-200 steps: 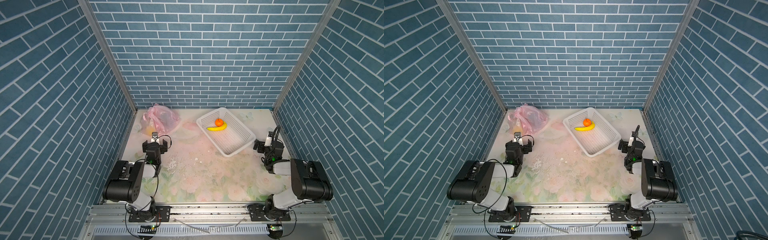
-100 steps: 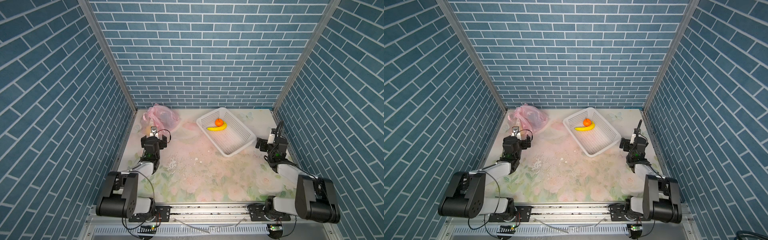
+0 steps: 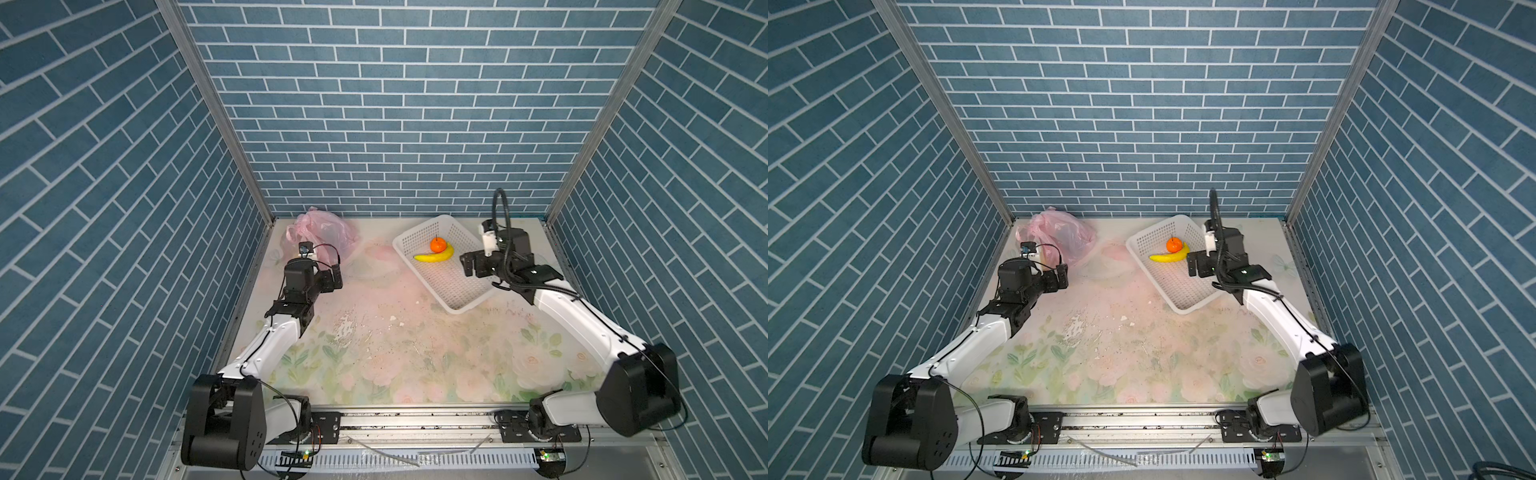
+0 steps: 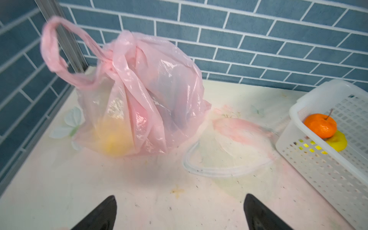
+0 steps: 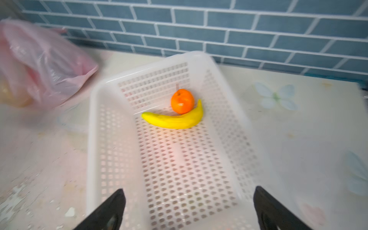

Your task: Untie the knot of the plastic bag and take out the fruit

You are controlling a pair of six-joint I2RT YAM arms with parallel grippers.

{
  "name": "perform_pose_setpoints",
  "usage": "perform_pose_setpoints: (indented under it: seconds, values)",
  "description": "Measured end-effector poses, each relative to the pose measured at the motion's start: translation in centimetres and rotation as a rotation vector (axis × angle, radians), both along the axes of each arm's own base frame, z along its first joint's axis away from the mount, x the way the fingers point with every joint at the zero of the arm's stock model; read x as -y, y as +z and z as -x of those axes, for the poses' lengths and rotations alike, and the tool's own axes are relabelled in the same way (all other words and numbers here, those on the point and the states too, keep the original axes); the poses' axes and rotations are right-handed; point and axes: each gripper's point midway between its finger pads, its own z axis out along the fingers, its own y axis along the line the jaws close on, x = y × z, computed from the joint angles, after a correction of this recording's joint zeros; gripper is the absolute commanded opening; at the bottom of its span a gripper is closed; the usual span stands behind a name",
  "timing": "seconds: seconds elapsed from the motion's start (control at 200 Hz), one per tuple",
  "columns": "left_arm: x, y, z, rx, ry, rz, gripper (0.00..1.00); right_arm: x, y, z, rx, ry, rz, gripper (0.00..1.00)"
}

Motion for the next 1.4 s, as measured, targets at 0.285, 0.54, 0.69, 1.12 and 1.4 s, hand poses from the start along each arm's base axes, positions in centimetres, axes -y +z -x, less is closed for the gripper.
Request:
perform_pose_setpoints:
  seconds: [0.285,0.54,0.69,1.12,1.4]
  values:
    - [3.8,-0.7,1.1,-0.043,-0.092,0.112,1.0,-11.1,-4.8,0.2,-0.176,0.22,0.078,0.89]
    - [5.1,-1.0,1.6,-0.056,-0.119,0.138,1.0,-13.4,-8.2,0.7,-0.263,0.244,0.153,0.69]
    - [5.3,-1.0,1.6,-0.057,-0.122,0.143,1.0,-12.8,-10.8,1.1,-0.319,0.225,0.211,0.59]
    - [5.5,-2.0,1.5,-0.084,-0.124,0.143,1.0,-10.6,-11.9,-0.1,-0.344,0.104,0.239,0.25]
    - [5.5,-2.5,1.4,-0.098,-0.122,0.139,1.0,-4.2,-11.7,-4.5,-0.326,-0.063,0.252,0.17]
